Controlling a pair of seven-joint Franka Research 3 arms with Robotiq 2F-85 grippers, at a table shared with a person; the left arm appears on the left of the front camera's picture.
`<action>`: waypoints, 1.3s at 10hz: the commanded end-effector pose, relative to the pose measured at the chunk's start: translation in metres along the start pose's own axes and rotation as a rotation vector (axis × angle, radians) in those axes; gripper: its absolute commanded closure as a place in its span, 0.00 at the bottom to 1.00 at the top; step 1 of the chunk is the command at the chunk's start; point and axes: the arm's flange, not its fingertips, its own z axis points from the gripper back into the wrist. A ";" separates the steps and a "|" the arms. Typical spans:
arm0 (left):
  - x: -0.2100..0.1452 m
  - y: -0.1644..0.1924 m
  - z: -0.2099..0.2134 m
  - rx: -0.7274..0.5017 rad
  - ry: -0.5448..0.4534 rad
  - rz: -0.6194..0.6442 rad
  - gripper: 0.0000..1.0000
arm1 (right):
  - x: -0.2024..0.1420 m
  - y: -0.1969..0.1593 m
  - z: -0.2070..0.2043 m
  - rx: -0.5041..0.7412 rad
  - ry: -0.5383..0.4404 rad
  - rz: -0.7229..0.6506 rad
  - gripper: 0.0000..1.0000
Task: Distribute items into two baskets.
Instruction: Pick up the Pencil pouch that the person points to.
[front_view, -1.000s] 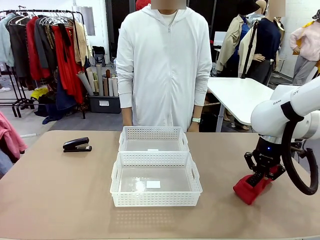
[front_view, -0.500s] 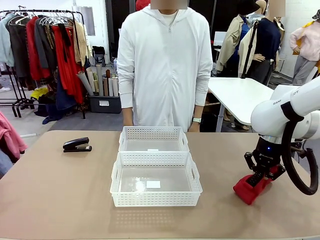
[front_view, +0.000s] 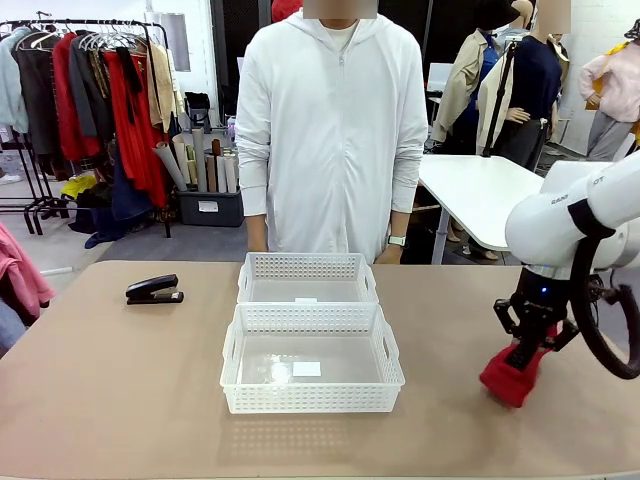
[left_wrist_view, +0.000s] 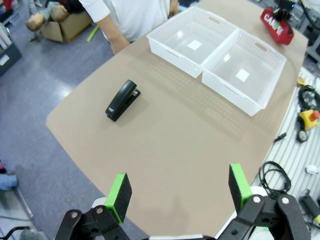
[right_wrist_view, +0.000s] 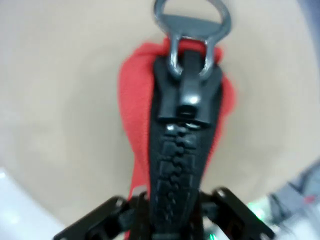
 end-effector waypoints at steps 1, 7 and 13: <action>0.000 0.000 0.001 -0.007 -0.011 -0.008 0.00 | 0.010 -0.018 0.045 -0.002 -0.089 0.315 1.00; 0.000 0.000 0.001 -0.007 -0.011 -0.008 0.00 | 0.012 -0.036 0.127 0.159 -0.065 1.048 1.00; 0.000 0.000 0.001 -0.007 -0.011 -0.008 0.00 | -0.053 -0.027 0.195 0.038 -0.105 1.269 1.00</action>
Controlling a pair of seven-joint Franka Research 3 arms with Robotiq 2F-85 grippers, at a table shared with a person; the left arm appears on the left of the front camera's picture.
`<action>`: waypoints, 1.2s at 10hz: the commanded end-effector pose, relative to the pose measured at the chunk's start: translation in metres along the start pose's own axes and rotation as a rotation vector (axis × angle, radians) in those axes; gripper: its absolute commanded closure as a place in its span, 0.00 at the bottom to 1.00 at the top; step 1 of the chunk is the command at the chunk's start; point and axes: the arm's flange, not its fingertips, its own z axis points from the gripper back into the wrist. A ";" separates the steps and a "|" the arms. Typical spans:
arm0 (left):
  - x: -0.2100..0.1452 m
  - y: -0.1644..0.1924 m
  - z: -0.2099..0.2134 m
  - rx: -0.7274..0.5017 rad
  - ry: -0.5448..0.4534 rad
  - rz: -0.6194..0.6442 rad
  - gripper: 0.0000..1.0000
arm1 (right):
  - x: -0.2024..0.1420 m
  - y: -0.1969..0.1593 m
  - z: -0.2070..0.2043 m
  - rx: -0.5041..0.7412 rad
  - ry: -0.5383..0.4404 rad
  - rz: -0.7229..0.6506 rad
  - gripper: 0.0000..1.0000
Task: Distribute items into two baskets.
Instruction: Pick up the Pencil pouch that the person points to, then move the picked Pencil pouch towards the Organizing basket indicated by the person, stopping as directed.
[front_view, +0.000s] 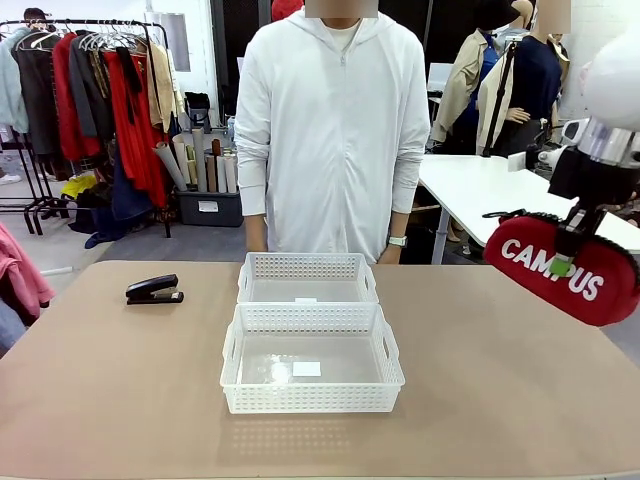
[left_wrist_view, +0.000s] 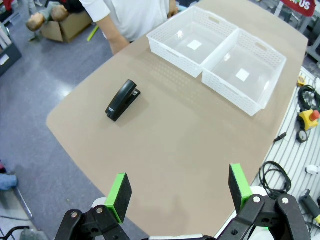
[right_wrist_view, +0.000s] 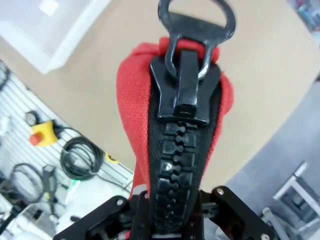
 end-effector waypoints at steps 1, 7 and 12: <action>0.000 0.000 0.001 -0.007 -0.011 -0.008 0.00 | -0.001 0.005 0.018 -0.015 0.016 0.057 1.00; 0.000 0.000 0.001 -0.007 -0.011 -0.008 0.00 | 0.000 0.011 0.015 0.009 0.025 0.051 1.00; 0.000 0.000 0.001 -0.007 -0.011 -0.008 0.00 | 0.000 0.011 0.015 0.009 0.025 0.051 1.00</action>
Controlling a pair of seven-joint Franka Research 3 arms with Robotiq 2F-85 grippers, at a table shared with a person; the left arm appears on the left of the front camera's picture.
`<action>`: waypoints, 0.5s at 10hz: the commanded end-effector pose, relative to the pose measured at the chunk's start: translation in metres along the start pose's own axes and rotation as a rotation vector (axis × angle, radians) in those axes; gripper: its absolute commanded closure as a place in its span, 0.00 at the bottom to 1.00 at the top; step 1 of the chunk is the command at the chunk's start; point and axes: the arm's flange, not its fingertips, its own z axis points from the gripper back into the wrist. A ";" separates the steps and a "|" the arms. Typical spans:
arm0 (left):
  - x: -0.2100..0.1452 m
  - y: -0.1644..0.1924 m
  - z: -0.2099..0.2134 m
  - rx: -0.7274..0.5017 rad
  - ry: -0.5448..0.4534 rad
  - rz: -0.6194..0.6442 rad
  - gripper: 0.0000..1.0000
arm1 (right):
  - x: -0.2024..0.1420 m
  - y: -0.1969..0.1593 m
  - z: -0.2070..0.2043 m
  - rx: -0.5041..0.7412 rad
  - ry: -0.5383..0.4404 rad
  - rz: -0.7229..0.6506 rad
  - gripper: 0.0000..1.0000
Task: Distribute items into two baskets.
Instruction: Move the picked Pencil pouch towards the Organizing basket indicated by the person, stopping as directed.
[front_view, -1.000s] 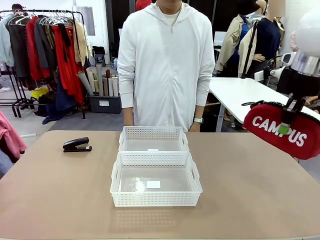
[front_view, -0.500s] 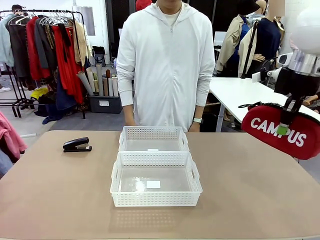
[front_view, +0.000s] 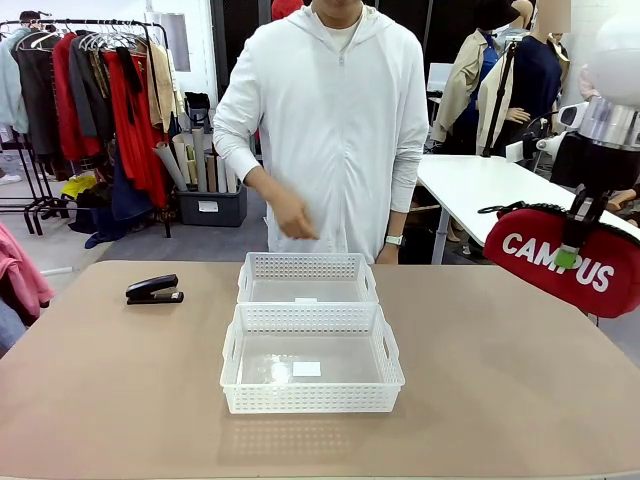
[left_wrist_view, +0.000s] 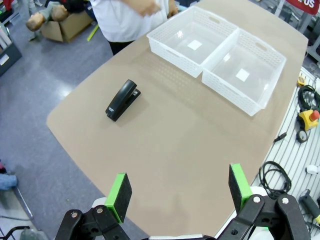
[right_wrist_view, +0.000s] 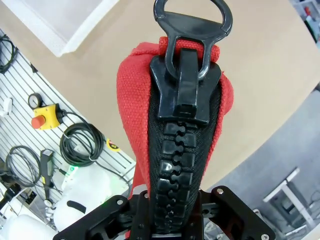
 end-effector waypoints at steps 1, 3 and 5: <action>0.000 0.000 0.001 -0.007 -0.012 -0.009 0.00 | -0.002 0.002 0.001 -0.005 -0.003 -0.025 1.00; 0.000 0.000 0.001 -0.007 -0.012 -0.009 0.00 | -0.002 0.002 0.001 -0.005 -0.003 -0.025 1.00; 0.000 0.000 0.001 -0.007 -0.012 -0.009 0.00 | -0.002 0.002 0.001 -0.005 -0.003 -0.025 1.00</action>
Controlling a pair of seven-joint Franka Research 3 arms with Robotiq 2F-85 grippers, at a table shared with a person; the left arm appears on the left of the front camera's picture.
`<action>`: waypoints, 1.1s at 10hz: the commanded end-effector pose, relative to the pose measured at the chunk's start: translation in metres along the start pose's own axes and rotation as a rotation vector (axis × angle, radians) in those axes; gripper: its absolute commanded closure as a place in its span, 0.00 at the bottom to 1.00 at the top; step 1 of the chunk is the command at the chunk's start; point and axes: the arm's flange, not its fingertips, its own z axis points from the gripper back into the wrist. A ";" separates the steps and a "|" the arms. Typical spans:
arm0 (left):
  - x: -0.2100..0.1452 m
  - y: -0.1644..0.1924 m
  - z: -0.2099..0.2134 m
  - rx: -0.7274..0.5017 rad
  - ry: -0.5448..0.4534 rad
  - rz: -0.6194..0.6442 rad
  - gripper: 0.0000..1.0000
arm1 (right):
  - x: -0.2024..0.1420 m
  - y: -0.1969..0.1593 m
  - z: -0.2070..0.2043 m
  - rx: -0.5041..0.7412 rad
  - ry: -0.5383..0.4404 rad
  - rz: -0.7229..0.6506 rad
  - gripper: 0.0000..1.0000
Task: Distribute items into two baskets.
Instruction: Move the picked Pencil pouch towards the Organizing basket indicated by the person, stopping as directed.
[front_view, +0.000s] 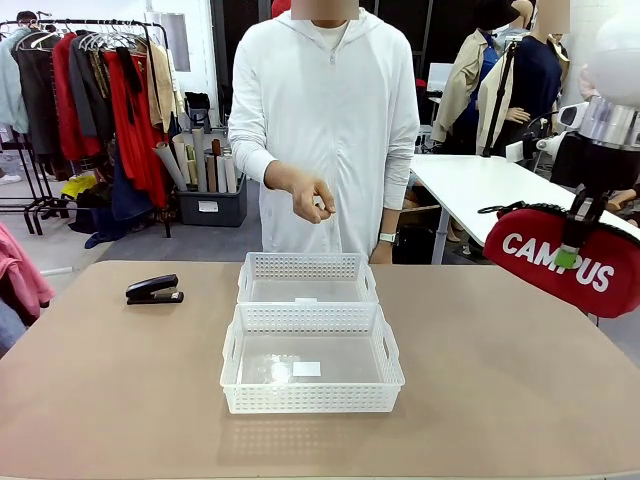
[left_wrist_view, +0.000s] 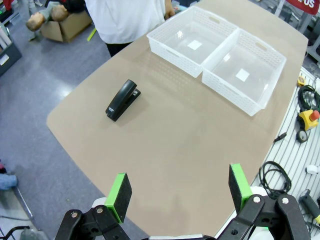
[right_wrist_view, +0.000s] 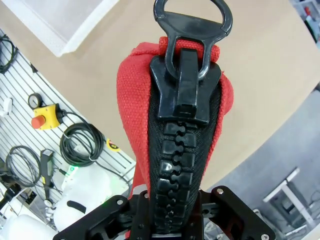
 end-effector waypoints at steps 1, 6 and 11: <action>0.000 0.000 0.001 -0.007 -0.012 -0.009 0.00 | -0.002 0.002 0.001 -0.005 -0.003 -0.025 1.00; 0.000 0.000 0.001 -0.007 -0.012 -0.009 0.00 | -0.002 0.002 0.001 -0.005 -0.003 -0.025 1.00; 0.000 0.000 0.001 -0.007 -0.012 -0.009 0.00 | 0.004 0.004 -0.002 -0.024 -0.004 0.025 1.00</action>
